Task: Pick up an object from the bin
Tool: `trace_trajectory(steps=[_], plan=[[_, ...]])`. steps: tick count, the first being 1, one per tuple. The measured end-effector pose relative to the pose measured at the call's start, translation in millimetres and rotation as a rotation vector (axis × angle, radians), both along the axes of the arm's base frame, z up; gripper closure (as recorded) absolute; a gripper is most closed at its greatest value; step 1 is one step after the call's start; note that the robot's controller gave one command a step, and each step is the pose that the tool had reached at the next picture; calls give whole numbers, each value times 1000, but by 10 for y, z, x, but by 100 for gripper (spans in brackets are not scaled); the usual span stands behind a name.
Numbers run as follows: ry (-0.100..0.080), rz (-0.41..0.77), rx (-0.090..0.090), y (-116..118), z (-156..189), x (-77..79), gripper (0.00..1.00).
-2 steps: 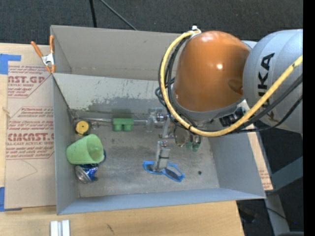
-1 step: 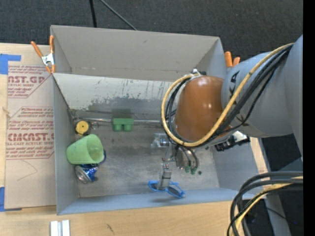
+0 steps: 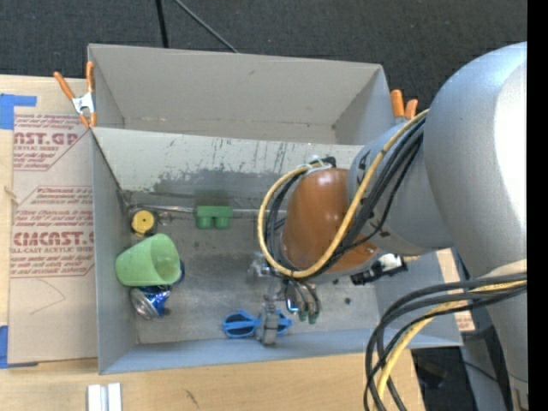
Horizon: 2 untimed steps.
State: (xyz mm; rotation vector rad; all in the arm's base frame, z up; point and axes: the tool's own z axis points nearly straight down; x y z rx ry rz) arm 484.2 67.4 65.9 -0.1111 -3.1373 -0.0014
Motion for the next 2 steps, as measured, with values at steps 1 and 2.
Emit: trace_trajectory(steps=[1, 2], plan=[[-1, 0, 0, -2, 37, 5, 100], [-11, 8, 2, 346, 1765, 39, 100]])
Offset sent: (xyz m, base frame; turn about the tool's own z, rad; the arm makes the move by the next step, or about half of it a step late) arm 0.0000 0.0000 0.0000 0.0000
